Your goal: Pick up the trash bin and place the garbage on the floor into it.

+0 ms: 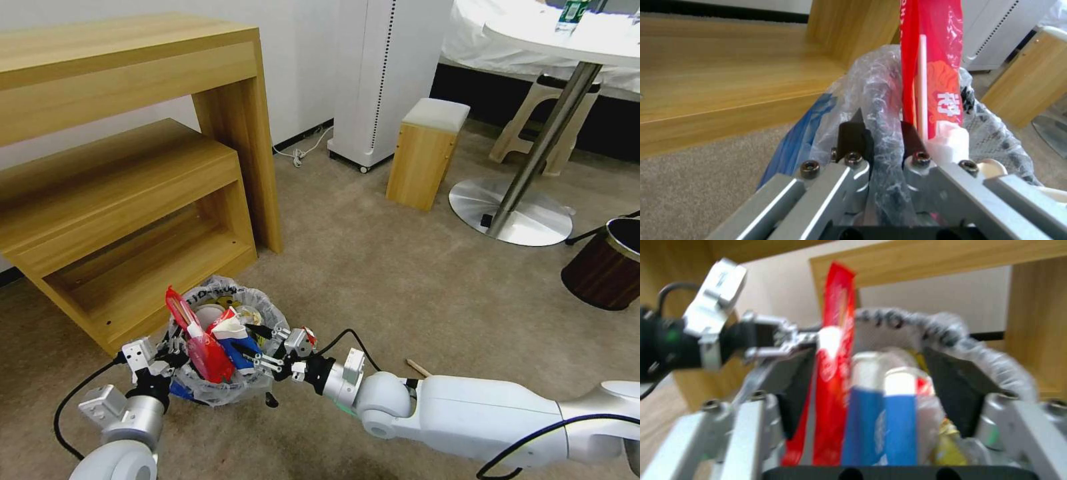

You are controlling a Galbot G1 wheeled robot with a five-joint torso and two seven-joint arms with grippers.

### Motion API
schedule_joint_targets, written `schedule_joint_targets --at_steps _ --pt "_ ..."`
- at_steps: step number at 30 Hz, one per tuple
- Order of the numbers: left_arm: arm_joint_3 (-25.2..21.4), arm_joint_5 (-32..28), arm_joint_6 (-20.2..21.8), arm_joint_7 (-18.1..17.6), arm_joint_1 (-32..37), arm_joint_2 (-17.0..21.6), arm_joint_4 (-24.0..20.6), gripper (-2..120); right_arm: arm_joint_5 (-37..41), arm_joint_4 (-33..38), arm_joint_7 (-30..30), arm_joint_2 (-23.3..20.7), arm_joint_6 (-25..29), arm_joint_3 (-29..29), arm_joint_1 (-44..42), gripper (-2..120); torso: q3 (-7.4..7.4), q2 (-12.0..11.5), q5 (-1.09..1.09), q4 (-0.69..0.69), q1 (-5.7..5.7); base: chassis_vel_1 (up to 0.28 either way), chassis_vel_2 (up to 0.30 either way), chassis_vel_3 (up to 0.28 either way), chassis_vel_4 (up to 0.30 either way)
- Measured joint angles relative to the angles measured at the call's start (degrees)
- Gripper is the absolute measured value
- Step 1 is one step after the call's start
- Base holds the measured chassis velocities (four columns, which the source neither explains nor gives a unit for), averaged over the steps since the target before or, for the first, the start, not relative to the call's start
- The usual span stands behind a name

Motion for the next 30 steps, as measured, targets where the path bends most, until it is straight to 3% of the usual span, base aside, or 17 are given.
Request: schedule_joint_targets --at_steps 5,8,23,30 --pt "-0.13 0.02 0.02 -0.01 0.05 0.17 0.12 3 0.05 0.76 1.15 -0.35 -0.42 4.65 -2.61 80 0.0 0.0 -0.01 0.01 0.0 0.0 0.0 0.0 0.0" --pt "-0.07 0.08 0.07 -0.03 -0.07 0.24 0.31 3 0.81 2.92 2.85 -1.38 -1.92 14.58 -7.09 96 -0.01 0.0 0.01 0.0 0.0 0.0 0.0 0.0 0.0" --pt "-1.33 0.62 -0.09 0.07 -0.57 0.67 2.12 3 -0.06 4.16 6.37 -4.94 -2.99 36.1 -17.82 100 0.0 0.0 0.0 0.0 0.0 0.0 0.0 0.0 0.0" --pt "-3.52 0.26 -0.35 0.1 -0.4 1.78 3.07 3 -0.65 2.15 6.58 -6.48 -3.11 41.49 -21.34 100 0.0 0.0 -0.01 -0.01 0.0 0.0 0.0 0.0 0.0"
